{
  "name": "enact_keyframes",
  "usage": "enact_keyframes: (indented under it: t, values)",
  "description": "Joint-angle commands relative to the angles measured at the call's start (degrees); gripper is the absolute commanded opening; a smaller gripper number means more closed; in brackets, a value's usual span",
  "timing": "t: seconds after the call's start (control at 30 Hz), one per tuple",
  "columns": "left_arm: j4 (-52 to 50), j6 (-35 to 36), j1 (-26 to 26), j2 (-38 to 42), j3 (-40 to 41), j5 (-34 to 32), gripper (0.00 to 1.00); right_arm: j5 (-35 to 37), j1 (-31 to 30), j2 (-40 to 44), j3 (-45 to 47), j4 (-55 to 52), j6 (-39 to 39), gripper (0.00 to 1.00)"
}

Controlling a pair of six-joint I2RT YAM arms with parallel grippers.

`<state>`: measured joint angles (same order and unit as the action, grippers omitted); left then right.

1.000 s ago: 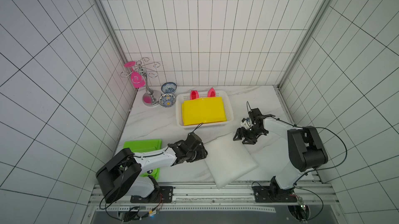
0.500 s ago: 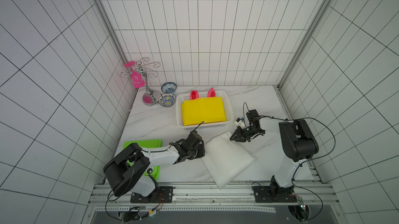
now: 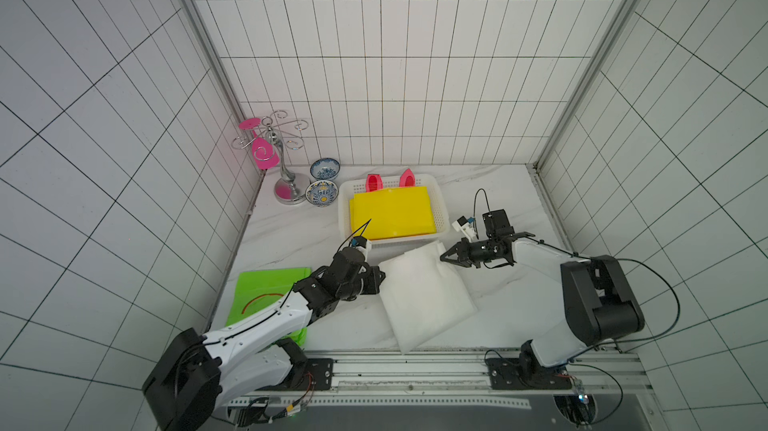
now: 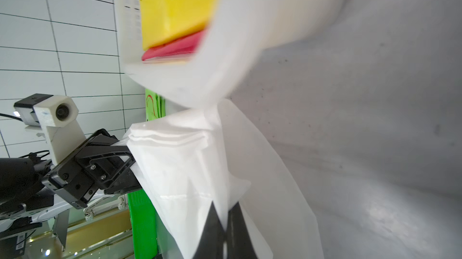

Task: Put the folded raincoat in the basket
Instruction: Pick up the raincoat from the center of the board.

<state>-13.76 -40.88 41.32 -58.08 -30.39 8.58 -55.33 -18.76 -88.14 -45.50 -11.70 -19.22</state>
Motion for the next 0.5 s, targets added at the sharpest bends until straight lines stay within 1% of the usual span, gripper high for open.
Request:
enact_keyframes:
  t: [0.0,0.13,0.2,0.23,0.3,0.37,0.47]
  values:
    - [-5.9,4.2,-0.6,5.5,-2.8,-1.9,0.00,-2.0,-1.8,5.4,2.4,6.0,-2.5,0.00]
    - [-9.8,8.9,-0.9,11.0,-6.7,-7.1,0.00,0.0,-2.3,10.6,3.6,13.1,-8.3,0.00]
    - [-11.1,11.1,-1.7,12.4,-8.8,-9.8,0.00,1.4,-2.4,12.4,3.5,16.4,-11.1,0.00]
    - [-11.6,12.2,-2.8,12.4,-10.1,-9.9,0.00,2.3,-2.4,12.9,2.9,17.4,-12.0,0.00]
    - [-13.0,14.6,-5.4,10.8,-13.9,-7.9,0.00,3.3,-2.6,13.2,1.7,19.7,-13.4,0.00]
    - [-14.6,17.6,-8.0,7.7,-18.2,-5.5,0.00,4.7,-2.6,12.4,-1.1,19.8,-13.9,0.00]
    - [-17.0,21.7,-12.0,2.2,-24.7,-2.3,0.00,6.6,-2.7,9.7,-6.9,17.4,-14.3,0.00]
